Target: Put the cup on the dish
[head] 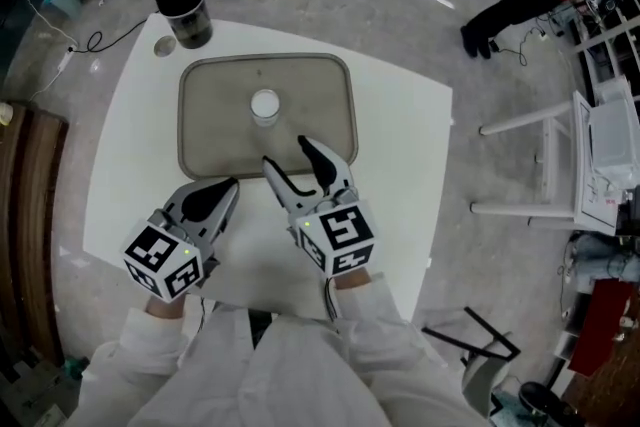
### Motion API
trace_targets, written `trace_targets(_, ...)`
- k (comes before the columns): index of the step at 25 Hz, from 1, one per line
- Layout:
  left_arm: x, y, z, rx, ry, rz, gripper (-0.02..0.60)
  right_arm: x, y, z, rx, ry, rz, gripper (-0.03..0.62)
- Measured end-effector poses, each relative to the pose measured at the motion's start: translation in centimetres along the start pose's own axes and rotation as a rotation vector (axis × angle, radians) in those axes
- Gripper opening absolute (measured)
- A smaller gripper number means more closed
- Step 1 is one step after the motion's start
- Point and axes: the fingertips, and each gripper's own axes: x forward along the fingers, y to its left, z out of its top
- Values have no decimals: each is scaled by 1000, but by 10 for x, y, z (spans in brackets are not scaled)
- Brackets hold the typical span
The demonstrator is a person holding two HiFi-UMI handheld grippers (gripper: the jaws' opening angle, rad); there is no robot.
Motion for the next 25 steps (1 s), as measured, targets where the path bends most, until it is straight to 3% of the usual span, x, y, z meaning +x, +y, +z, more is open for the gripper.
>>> trace_targets(6,-7,-44,-2,31,-35,9,8,-45,21,-1,-25,-4,73,228)
trace_targets(13,-19,-86,-10,48,-60,24,8,-100,43,17,-60,-67,95,67)
trace_targets(21,-23,-137,-13,71,-95,30,8,-139,70,4,-56,-49,229,52)
trace_targets(25,-22,-163,-19,89,-86,17,8,-160,72,-1,-40,-39,241,41)
